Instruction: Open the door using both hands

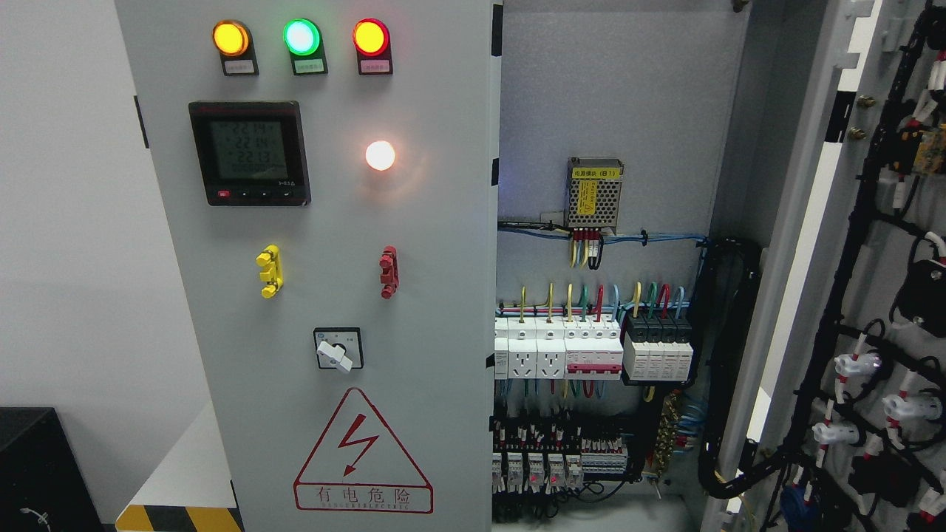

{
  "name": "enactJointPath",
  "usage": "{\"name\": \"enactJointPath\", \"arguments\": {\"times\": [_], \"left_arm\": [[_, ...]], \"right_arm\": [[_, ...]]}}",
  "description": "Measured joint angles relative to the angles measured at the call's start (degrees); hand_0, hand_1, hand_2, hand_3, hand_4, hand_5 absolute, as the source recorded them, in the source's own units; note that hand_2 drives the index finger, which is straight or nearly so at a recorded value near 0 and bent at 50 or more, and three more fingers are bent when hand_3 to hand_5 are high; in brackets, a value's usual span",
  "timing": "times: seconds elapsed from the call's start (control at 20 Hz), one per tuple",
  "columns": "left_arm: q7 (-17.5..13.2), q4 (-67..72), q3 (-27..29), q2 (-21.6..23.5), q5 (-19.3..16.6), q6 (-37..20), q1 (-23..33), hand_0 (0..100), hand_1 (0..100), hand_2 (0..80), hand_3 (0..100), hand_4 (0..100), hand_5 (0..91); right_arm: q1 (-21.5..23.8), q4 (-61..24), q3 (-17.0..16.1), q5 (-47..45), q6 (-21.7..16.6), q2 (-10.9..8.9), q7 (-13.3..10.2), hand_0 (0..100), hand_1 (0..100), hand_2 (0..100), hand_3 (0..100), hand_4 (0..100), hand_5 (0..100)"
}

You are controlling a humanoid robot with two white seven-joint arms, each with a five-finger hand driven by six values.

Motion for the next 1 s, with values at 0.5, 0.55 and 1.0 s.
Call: {"name": "enactJointPath", "arguments": {"times": [0.5, 0.55, 1.0], "left_arm": [[4.85, 17.63, 24.44, -9.23, -21.92, 6.27, 2.63, 0, 0, 0.0, 0, 0, 0.0], [4.64, 18.72, 26.65, -9.77, -23.62, 6.34, 2.86, 0, 0, 0.0, 0, 0, 0.0], [4.42, 24.73, 41.84, -12.95, -30.16, 6.85, 3.91, 0, 0, 0.0, 0, 0, 0.0]], "right_arm": [[0.00, -0.01, 0.00, 0.00, 0.00, 0.00, 0.00, 0, 0, 0, 0, 0, 0], [0.00, -0.01, -0.01, 0.00, 0.00, 0.00, 0.00, 0, 0, 0, 0, 0, 0], [1.54, -4.55, 0.07, -0.04, -1.81, -0.17, 0.00, 0, 0, 0, 0, 0, 0]]}}
